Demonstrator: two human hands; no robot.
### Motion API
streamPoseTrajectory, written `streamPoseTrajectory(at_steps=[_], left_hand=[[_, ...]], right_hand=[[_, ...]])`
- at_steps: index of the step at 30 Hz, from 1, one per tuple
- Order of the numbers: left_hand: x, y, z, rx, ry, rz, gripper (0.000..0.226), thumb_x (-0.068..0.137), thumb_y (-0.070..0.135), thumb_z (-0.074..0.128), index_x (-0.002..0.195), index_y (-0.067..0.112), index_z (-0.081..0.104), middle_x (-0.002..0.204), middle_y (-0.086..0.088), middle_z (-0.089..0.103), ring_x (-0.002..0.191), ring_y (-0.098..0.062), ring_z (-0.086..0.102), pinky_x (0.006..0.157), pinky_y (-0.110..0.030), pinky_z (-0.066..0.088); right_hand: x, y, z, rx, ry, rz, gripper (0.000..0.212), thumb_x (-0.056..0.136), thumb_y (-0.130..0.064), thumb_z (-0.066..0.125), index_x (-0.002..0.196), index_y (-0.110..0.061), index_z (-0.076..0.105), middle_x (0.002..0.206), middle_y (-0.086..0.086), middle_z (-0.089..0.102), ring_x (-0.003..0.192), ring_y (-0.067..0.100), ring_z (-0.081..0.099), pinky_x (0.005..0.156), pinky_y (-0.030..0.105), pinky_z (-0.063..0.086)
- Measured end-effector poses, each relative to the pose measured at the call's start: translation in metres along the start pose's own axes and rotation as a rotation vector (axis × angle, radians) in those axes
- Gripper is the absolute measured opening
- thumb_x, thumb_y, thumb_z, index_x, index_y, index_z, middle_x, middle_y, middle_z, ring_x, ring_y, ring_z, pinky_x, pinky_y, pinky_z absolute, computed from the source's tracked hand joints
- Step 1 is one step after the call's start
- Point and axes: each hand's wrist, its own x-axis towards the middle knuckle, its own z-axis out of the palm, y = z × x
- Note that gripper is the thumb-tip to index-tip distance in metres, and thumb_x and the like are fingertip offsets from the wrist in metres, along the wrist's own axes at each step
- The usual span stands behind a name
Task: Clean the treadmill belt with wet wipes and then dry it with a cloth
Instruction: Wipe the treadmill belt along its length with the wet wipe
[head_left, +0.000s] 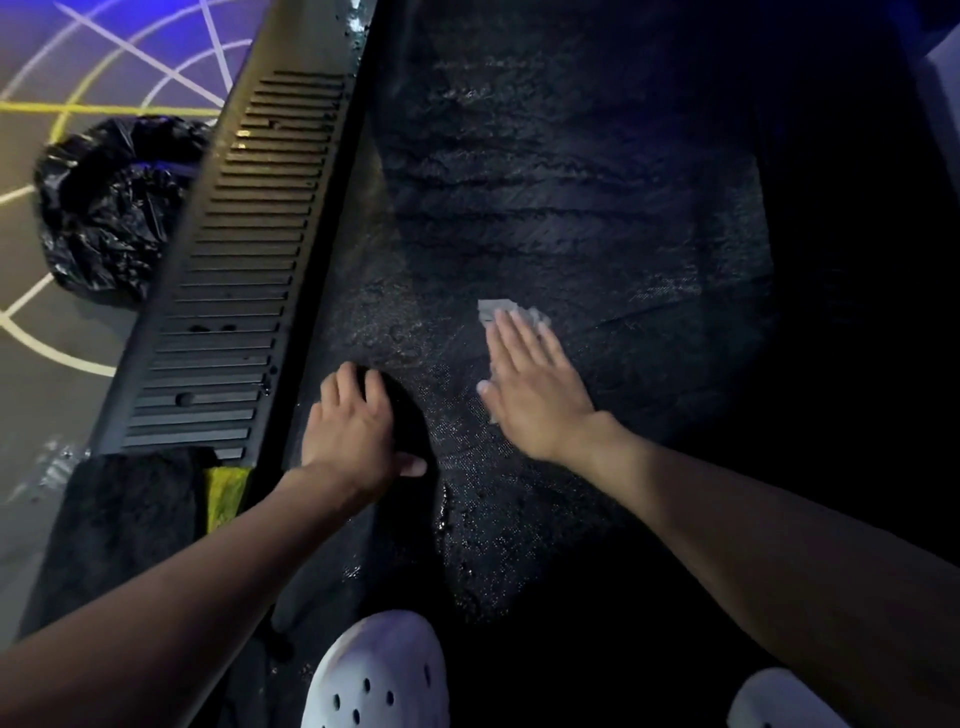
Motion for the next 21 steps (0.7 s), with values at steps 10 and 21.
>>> streamPoseTrajectory(at_steps=[10, 21], left_hand=[[0.000, -0.014, 0.002, -0.063, -0.141, 0.041, 0.130, 0.062, 0.047, 0.086, 0.152, 0.002, 0.004, 0.159, -0.020, 0.000, 0.148, -0.033, 0.002, 0.120, -0.040, 0.018], [-0.017, -0.027, 0.002, -0.019, 0.009, -0.014, 0.094, 0.062, 0.061, 0.079, 0.126, 0.007, 0.037, 0.129, -0.009, 0.036, 0.120, -0.027, 0.035, 0.105, -0.031, 0.029]], right_hand=[[0.007, -0.041, 0.010, -0.007, -0.002, -0.223, 0.069, 0.104, -0.047, 0.011, 0.155, -0.004, -0.010, 0.163, 0.015, -0.017, 0.149, 0.028, -0.021, 0.122, 0.046, -0.011], [0.033, -0.071, 0.010, -0.100, -0.020, -0.439, 0.066, 0.105, -0.045, 0.016, 0.157, -0.008, -0.002, 0.165, 0.008, -0.010, 0.151, 0.021, -0.016, 0.122, 0.045, -0.009]])
